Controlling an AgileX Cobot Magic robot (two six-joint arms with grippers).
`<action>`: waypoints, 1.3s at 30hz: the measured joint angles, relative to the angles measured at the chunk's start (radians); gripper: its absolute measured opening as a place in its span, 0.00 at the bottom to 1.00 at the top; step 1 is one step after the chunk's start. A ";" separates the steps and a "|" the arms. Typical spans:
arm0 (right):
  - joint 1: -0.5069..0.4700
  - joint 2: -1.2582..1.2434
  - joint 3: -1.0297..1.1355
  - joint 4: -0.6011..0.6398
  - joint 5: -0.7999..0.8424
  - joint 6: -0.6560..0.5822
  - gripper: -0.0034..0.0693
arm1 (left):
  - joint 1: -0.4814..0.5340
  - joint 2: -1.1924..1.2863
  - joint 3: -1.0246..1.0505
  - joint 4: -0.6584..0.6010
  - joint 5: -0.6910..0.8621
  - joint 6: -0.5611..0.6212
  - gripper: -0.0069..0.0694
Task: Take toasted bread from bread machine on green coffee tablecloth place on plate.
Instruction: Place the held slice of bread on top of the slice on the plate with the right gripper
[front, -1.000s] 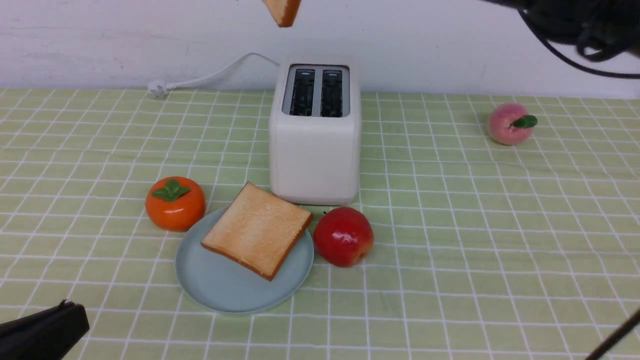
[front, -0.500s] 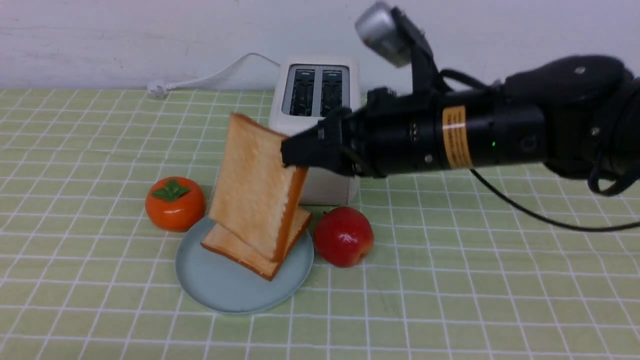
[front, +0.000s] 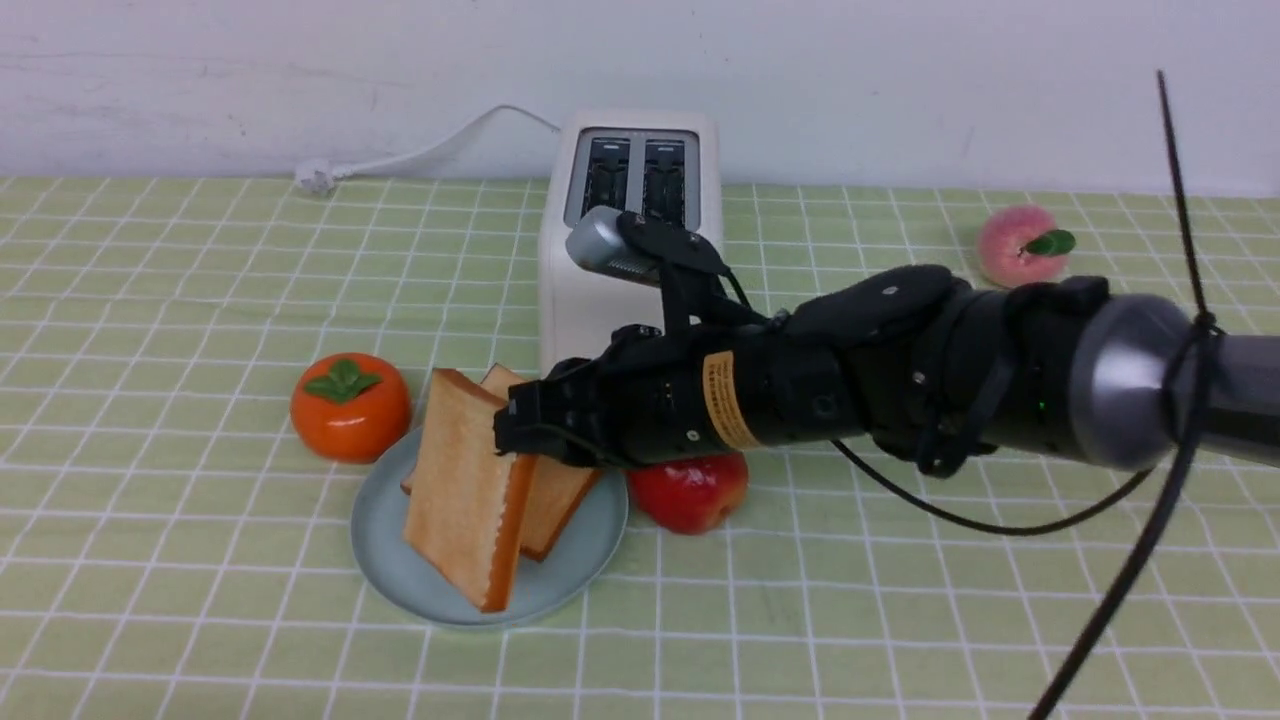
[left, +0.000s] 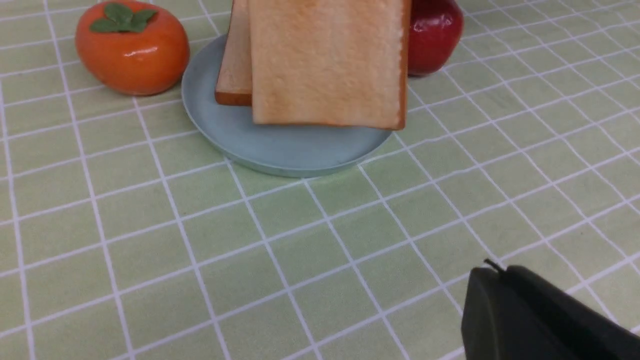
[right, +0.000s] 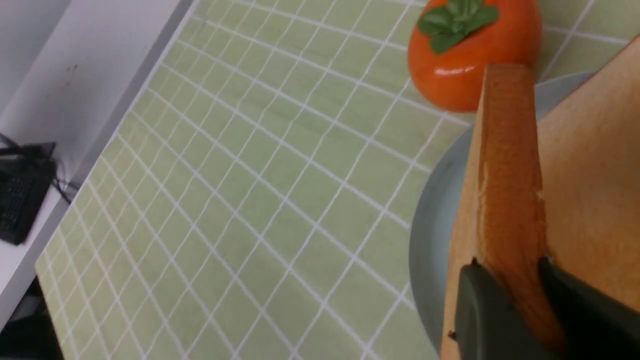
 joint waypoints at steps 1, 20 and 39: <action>0.000 0.013 -0.017 0.000 0.006 0.000 0.19 | 0.000 0.000 0.000 -0.001 0.000 0.000 0.07; 0.000 0.056 -0.032 -0.077 0.140 0.098 0.68 | 0.000 0.000 0.000 -0.029 -0.007 0.000 0.08; -0.047 -0.419 0.154 -0.077 -0.008 -0.046 0.21 | 0.000 0.000 0.000 -0.032 -0.011 0.000 0.09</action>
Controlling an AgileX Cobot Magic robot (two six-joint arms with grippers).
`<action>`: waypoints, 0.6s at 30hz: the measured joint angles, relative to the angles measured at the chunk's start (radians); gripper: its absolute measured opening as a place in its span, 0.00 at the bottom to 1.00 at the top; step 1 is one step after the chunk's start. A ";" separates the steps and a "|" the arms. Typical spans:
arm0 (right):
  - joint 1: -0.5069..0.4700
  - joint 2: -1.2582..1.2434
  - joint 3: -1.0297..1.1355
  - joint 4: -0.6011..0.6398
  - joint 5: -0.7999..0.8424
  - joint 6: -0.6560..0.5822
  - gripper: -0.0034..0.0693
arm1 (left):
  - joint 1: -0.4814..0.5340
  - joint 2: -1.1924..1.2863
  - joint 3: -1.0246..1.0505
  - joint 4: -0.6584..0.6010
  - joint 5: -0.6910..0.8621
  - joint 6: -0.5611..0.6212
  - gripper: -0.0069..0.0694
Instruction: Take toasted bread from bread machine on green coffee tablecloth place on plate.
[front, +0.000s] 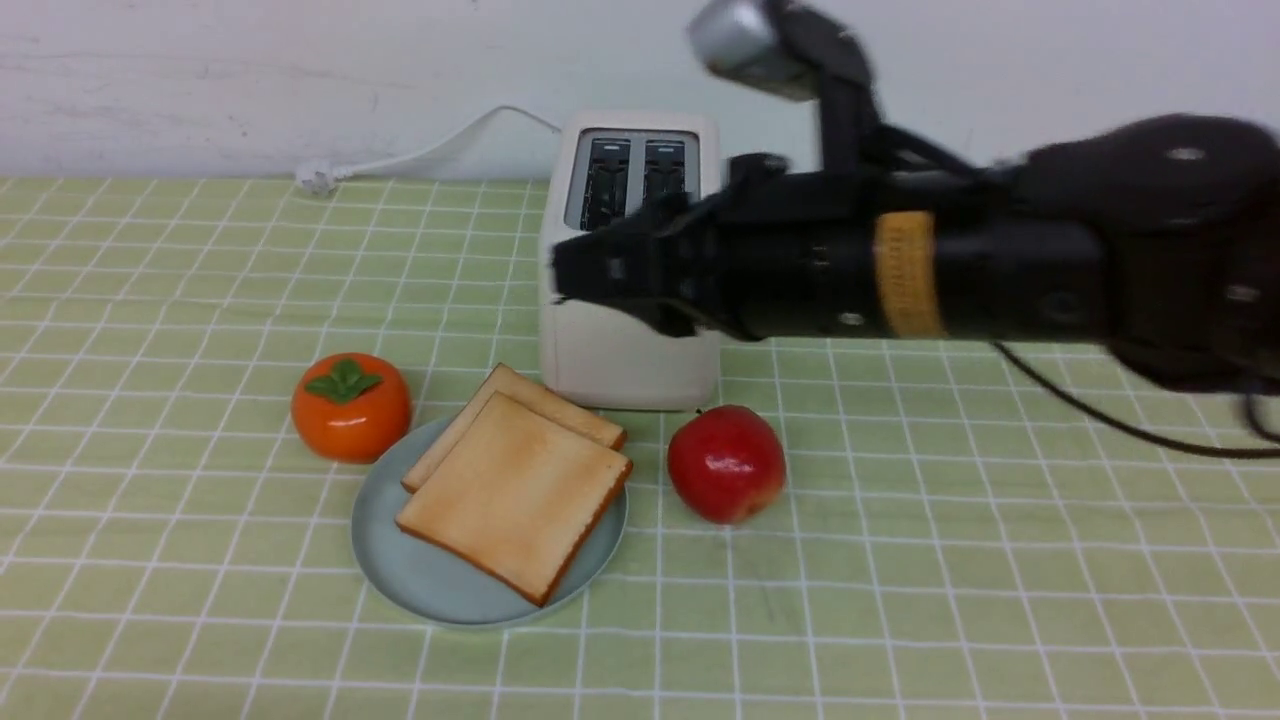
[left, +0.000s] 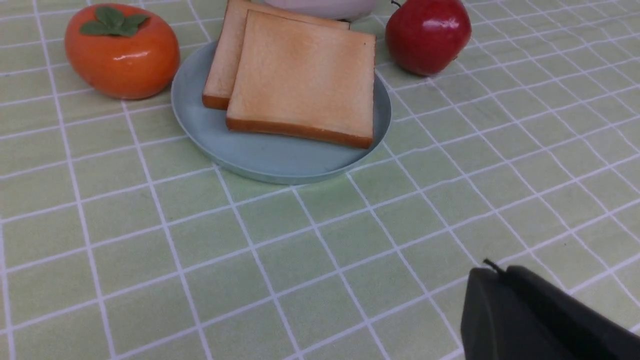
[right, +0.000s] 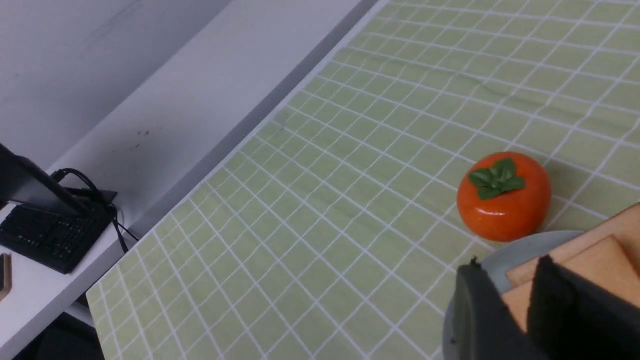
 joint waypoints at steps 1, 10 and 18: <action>-0.012 -0.057 0.048 0.000 0.000 -0.016 0.14 | 0.000 0.000 0.000 0.000 0.000 0.000 0.09; -0.079 -0.468 0.400 0.000 0.053 -0.036 0.05 | 0.000 -0.001 0.000 -0.001 -0.001 0.000 0.10; -0.079 -0.657 0.583 -0.001 0.129 -0.036 0.05 | 0.000 -0.001 0.000 -0.008 -0.001 0.000 0.10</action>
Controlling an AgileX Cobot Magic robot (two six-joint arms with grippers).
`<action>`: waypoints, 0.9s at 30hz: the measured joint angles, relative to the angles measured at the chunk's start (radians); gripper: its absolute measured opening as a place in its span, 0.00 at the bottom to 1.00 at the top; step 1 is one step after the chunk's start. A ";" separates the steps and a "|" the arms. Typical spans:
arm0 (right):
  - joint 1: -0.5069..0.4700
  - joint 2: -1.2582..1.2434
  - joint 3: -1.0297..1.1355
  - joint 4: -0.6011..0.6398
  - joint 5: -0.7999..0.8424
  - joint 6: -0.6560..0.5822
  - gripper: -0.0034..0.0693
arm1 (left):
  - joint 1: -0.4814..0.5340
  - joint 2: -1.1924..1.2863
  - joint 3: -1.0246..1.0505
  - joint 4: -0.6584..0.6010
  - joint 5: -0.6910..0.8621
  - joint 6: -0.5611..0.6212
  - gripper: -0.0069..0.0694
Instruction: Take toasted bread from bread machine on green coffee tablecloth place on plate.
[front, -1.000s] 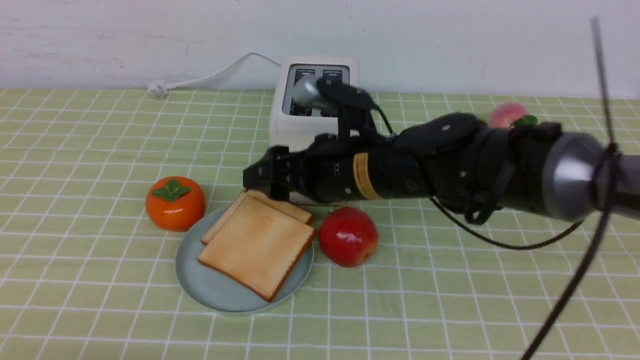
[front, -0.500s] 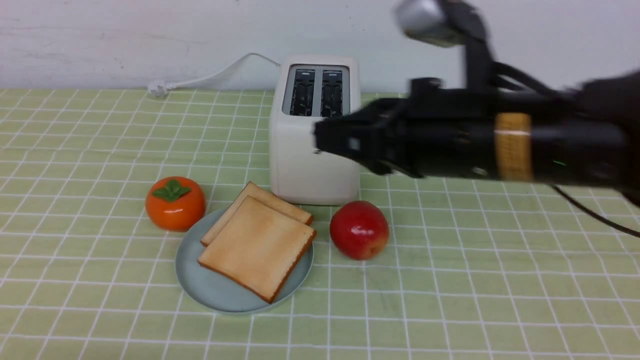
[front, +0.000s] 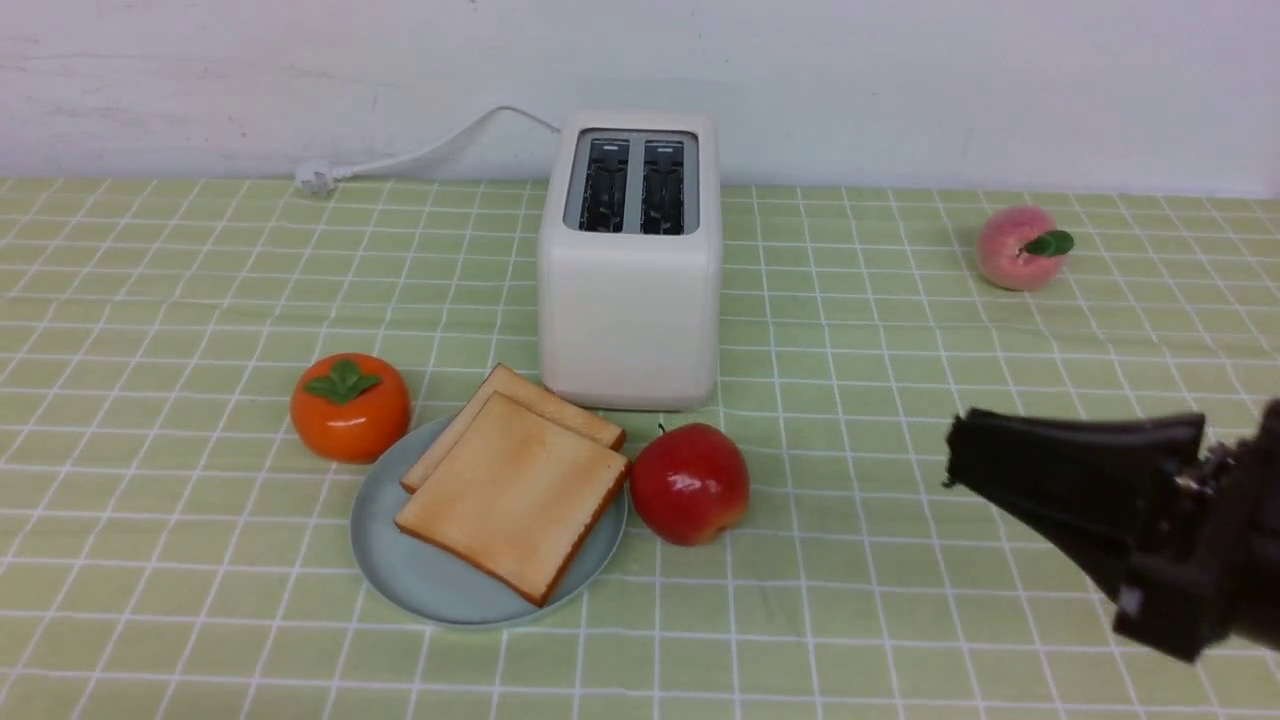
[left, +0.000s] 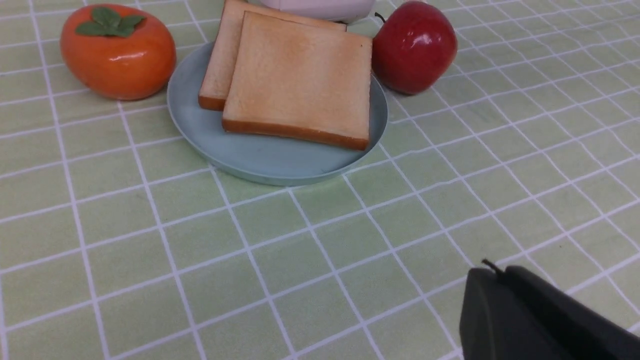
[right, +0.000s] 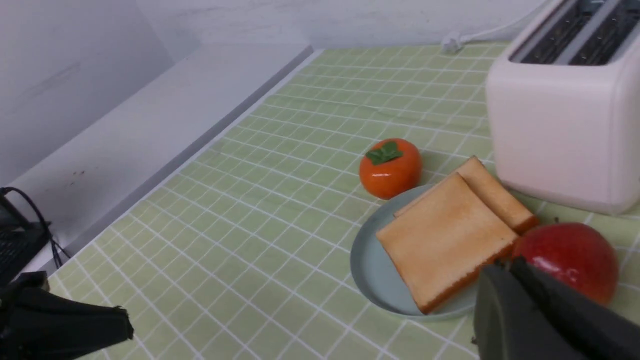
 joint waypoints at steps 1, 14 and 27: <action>0.000 -0.011 0.011 0.000 0.006 0.000 0.05 | 0.000 0.000 0.000 -0.001 0.000 0.000 0.10; 0.000 -0.029 0.033 0.000 0.010 -0.001 0.07 | 0.000 0.000 0.000 -0.003 0.000 0.000 0.12; 0.073 -0.097 0.037 0.000 0.206 -0.034 0.06 | 0.000 0.000 0.000 -0.003 0.000 0.000 0.14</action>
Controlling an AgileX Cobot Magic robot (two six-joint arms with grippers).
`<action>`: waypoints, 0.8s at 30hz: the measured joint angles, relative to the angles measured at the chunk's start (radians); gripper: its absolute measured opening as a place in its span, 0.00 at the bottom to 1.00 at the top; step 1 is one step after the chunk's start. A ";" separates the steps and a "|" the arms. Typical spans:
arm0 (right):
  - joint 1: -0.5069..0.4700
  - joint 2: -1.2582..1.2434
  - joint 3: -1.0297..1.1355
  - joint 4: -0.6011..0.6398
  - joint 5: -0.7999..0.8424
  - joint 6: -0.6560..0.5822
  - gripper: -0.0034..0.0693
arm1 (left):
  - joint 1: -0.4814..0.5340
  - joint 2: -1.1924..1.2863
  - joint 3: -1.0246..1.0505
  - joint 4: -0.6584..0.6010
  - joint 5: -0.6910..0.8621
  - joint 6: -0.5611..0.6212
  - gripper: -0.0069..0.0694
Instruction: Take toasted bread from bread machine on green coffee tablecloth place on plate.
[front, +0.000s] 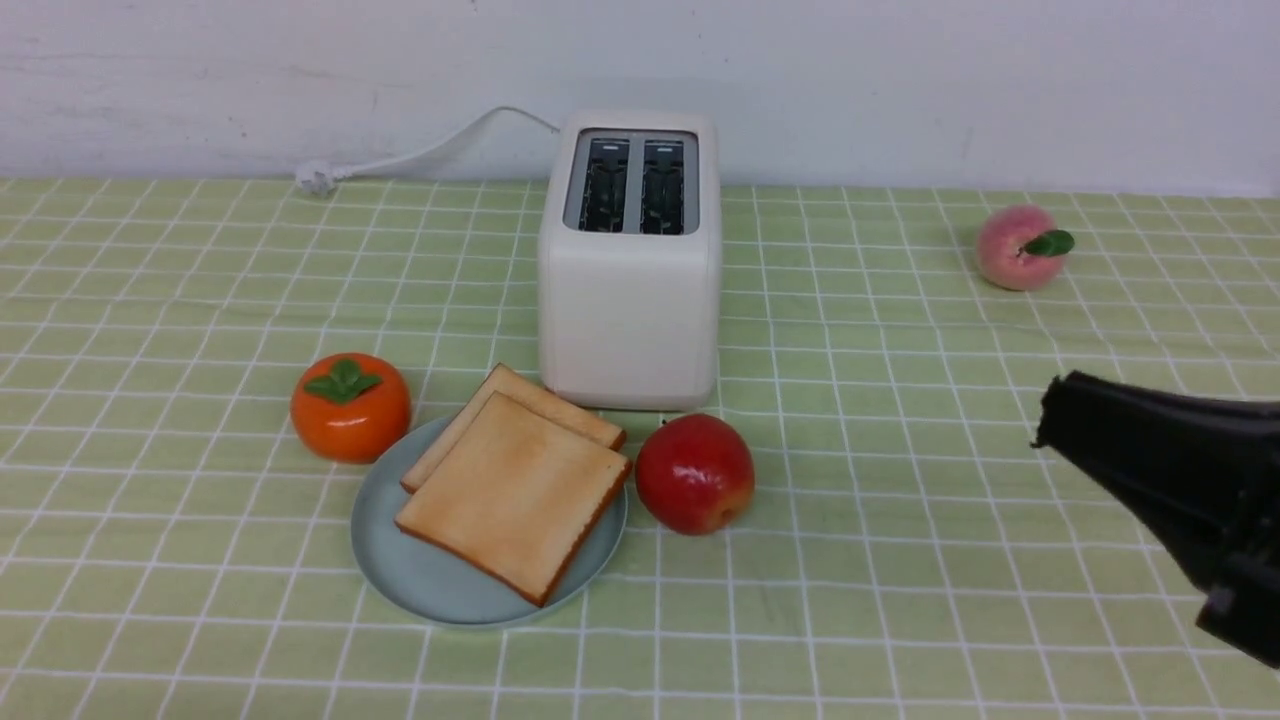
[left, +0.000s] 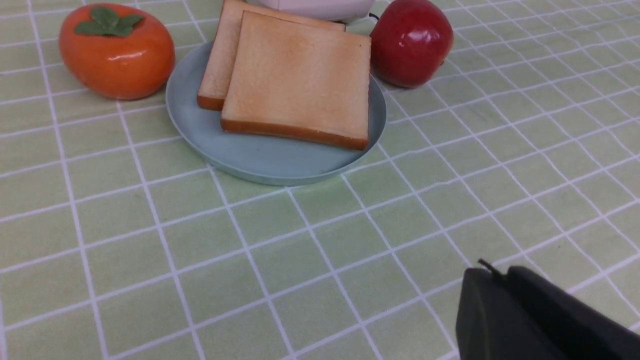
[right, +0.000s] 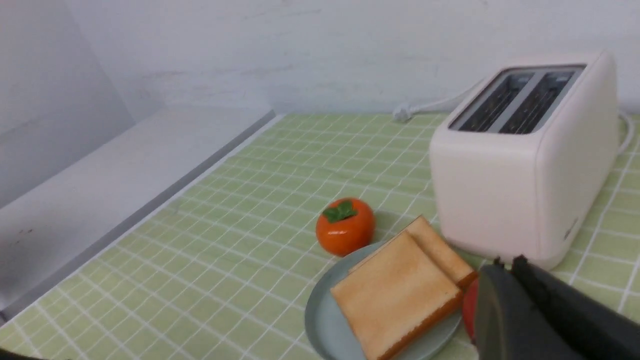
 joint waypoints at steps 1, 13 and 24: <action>-0.003 -0.010 0.013 0.000 0.026 -0.031 0.04 | 0.000 0.000 0.000 0.002 0.000 0.000 0.14; -0.306 -0.460 0.401 0.000 0.141 -0.174 0.03 | 0.000 0.000 0.000 0.004 0.001 0.000 0.16; -0.326 -0.717 0.538 0.002 0.256 -0.176 0.03 | 0.000 0.000 0.000 0.004 0.001 0.000 0.17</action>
